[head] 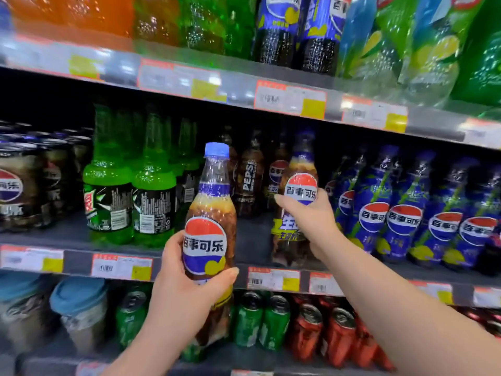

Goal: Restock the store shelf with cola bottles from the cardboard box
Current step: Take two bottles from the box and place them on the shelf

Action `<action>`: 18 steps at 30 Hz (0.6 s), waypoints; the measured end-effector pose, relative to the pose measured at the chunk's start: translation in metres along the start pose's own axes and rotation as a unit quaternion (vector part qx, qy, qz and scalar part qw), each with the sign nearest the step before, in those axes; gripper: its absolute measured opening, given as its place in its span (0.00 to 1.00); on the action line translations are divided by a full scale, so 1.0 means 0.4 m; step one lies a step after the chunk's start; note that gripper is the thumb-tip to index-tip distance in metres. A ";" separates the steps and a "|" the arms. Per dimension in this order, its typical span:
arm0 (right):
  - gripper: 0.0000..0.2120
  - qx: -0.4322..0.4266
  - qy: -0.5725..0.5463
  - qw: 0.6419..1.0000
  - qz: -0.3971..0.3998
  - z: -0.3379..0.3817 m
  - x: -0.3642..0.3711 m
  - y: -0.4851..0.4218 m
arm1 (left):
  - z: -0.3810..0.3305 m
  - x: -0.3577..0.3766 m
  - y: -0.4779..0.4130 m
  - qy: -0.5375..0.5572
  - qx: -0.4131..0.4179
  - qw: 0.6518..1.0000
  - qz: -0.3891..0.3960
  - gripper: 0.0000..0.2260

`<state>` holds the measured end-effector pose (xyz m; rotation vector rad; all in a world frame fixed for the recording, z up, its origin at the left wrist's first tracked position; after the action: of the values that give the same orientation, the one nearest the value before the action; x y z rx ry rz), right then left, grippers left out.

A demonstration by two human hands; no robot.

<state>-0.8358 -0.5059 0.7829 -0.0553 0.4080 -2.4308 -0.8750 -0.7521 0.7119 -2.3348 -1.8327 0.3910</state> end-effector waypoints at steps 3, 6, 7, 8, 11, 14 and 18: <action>0.32 -0.038 0.010 0.999 0.002 0.011 0.013 -0.065 | 0.006 0.017 -0.003 0.004 0.001 1.000 -0.023 0.32; 0.31 -0.071 0.004 0.997 0.023 0.011 0.026 -0.118 | 0.000 0.035 -0.001 0.004 0.009 0.999 -0.035 0.32; 0.32 -0.080 0.003 0.996 0.030 0.005 0.032 -0.132 | 0.000 0.041 -0.002 0.007 0.010 0.999 -0.038 0.33; 0.33 -0.084 0.011 0.996 0.035 -0.004 0.038 -0.145 | 0.000 0.046 -0.003 0.009 0.010 0.999 -0.042 0.33; 0.42 -0.082 0.023 0.996 0.040 -0.043 0.061 -0.191 | 0.008 0.056 -0.012 0.010 0.011 0.999 -0.051 0.32; 0.46 -0.072 0.024 0.996 0.035 -0.085 0.081 -0.232 | 0.017 0.058 -0.023 0.003 0.017 0.998 -0.061 0.33; 0.47 -0.043 0.010 0.998 0.055 -0.129 0.102 -0.266 | 0.020 0.067 -0.029 0.001 0.022 0.997 -0.073 0.33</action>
<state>-0.9399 -0.4392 0.7636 -0.0450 0.5106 -2.3069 -0.8822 -0.7239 0.7045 -2.1545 -1.9572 0.4052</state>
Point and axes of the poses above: each hand's wrist, its own y-axis away from the middle knuckle, its own x-axis out of the palm, z = x × y, the point moved 8 cm from there along -y, towards the middle knuckle, and after that the axes turned 6 degrees about -y, right-handed, at the moved point
